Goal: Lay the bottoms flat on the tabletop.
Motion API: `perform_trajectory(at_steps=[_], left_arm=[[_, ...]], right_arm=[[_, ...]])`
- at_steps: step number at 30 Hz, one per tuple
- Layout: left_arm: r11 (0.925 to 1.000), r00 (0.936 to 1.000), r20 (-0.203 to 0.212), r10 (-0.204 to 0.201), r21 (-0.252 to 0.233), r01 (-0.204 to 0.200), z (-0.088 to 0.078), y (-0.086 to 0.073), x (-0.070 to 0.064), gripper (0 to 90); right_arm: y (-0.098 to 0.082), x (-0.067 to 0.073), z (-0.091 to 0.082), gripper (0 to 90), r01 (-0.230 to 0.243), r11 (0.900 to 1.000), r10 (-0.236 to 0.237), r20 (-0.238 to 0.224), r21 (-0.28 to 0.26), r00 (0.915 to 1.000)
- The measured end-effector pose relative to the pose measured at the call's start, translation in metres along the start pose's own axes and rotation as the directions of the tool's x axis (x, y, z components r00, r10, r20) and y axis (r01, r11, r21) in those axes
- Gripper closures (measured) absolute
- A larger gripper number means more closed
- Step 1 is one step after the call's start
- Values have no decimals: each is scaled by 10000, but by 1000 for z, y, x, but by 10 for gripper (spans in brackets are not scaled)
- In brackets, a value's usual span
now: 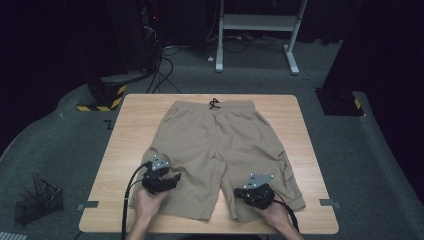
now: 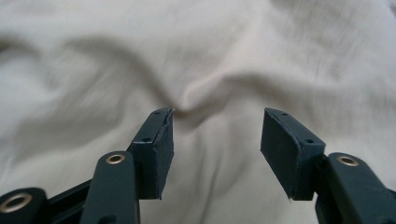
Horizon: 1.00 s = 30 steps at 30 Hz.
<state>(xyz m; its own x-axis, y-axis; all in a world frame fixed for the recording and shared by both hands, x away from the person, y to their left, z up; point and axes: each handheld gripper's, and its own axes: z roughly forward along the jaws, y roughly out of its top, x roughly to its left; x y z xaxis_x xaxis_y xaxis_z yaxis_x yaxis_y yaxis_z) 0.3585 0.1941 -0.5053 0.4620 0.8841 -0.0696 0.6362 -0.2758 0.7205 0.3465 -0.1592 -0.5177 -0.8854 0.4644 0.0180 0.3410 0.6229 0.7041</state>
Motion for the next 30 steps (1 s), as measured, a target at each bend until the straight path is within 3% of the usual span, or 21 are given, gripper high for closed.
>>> perform_trajectory(at_steps=[2,4,6,8,10,13,15,18,21,25,27,30], left_arm=[[9998,10000,23,94,161,-95,4,2,-2,450],[9989,9996,-70,270,380,-267,7,1,-3,494],[9970,9988,-99,489,608,-482,6,-4,-2,562],[9968,9985,-102,540,600,-533,3,-9,0,634],[9966,9987,-88,499,661,-493,-1,-11,4,719],[9956,9979,-189,617,712,-602,-3,-13,7,837],[9964,9985,-105,538,659,-530,-4,-14,10,886],[9961,9984,-81,552,701,-545,-8,-17,13,893],[9958,9985,-196,517,772,-500,-15,-22,21,894],[9963,9994,-268,226,833,-203,-22,-27,32,893],[9959,9989,-351,296,869,-264,-22,-26,31,885],[9985,9993,-245,281,472,-270,-18,-18,26,722]], right_arm=[[0,-1,-2,717,-63,9999,57,409,141,9991],[0,-4,-2,669,-156,9998,149,869,76,9961],[-1,-11,-4,629,-610,9979,629,1139,-201,9915],[-1,-19,-8,602,-936,9946,998,1623,-452,9817],[-3,-29,-12,588,-1125,9919,1226,2140,-588,9691],[-8,-48,-22,576,-1722,9820,1876,2926,-780,9376],[-15,-60,-26,566,-2299,9702,2423,3062,-764,9206],[-27,-70,-29,551,-2748,9602,2758,3306,-508,9026],[-36,-74,-36,551,-2906,9542,2971,3379,-709,8930],[-42,-76,-42,537,-2961,9523,3031,3382,-736,8909],[-41,-77,-43,522,-3077,9492,3115,3373,-663,8884],[-38,-77,-41,509,-3022,9514,3040,3420,-598,8892]])
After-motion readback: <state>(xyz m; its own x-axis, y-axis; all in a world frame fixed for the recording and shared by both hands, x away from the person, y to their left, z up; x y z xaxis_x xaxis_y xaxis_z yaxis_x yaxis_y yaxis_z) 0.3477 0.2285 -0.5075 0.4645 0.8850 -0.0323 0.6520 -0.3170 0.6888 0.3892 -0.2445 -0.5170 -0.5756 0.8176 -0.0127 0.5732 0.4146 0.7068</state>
